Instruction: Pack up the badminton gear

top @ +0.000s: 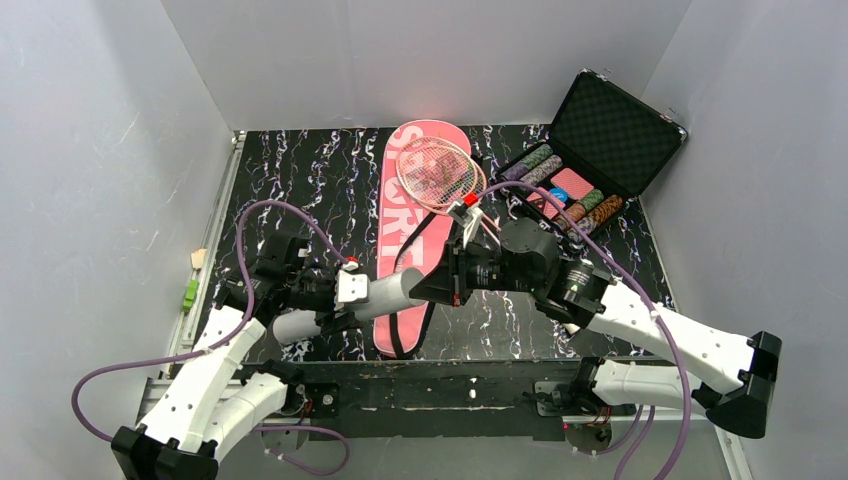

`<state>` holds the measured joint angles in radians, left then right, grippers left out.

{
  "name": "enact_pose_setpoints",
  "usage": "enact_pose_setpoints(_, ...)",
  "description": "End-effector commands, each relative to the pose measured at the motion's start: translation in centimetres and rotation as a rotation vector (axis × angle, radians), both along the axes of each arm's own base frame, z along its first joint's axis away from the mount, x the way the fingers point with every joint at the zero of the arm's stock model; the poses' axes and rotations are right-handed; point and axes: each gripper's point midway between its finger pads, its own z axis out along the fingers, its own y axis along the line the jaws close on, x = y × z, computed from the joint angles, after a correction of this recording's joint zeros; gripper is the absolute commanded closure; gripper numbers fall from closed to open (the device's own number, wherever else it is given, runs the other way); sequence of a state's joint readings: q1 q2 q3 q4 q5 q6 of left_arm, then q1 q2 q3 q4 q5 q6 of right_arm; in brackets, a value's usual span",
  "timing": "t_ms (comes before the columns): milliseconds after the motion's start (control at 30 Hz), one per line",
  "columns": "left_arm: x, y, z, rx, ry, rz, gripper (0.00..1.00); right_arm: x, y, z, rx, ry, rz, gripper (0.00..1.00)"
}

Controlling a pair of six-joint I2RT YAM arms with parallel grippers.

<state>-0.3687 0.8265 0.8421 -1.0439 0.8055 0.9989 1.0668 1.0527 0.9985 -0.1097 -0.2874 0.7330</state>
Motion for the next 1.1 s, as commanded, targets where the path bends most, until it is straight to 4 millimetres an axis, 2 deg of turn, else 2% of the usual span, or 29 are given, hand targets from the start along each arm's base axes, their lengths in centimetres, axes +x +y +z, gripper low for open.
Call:
enact_pose_setpoints(0,-0.2,-1.6,2.9,-0.116,-0.068,-0.068,0.72,1.2,-1.1,-0.6,-0.018,-0.042,-0.063,0.86)
enact_pose_setpoints(133,-0.2,-1.7,3.2,-0.123,-0.068,-0.071,0.72,1.9,-0.4,-1.4,-0.044,-0.030,-0.071,0.79)
enact_pose_setpoints(367,-0.4,-1.6,3.5,-0.123,-0.069,-0.075,0.72,3.0,0.1,-1.3,-0.053,-0.047,-0.098,0.79)
enact_pose_setpoints(600,-0.4,-1.7,3.6,-0.127,-0.069,-0.077,0.72,3.4,1.4,-1.9,-0.049,-0.033,-0.076,0.79)
enact_pose_setpoints(633,-0.3,-1.7,3.7,-0.125,-0.071,-0.074,0.73,3.4,1.5,-2.0,-0.055,-0.032,-0.073,0.77)
enact_pose_setpoints(667,-0.2,-1.6,3.6,-0.120,-0.068,-0.066,0.73,3.4,1.4,-1.9,-0.061,-0.032,-0.073,0.71)
enact_pose_setpoints(733,0.7,-1.4,3.1,-0.096,-0.054,-0.010,0.76,3.7,0.5,-0.7,-0.066,-0.056,-0.106,0.57)
enact_pose_setpoints(767,1.6,-1.1,2.6,-0.075,-0.051,0.036,0.82,3.8,-0.3,0.4,-0.050,-0.085,-0.131,0.51)
enact_pose_setpoints(867,4.4,0.2,0.1,0.047,-0.017,0.166,0.94,5.1,-3.5,2.7,-0.057,-0.149,-0.242,0.38)
enact_pose_setpoints(967,8.0,1.9,-1.5,0.185,0.013,0.320,0.95,6.5,-6.9,2.8,-0.121,-0.157,-0.358,0.29)
enact_pose_setpoints(1067,11.8,3.5,-2.3,0.251,0.057,0.476,0.94,8.5,-11.0,1.4,-0.200,-0.118,-0.557,0.27)
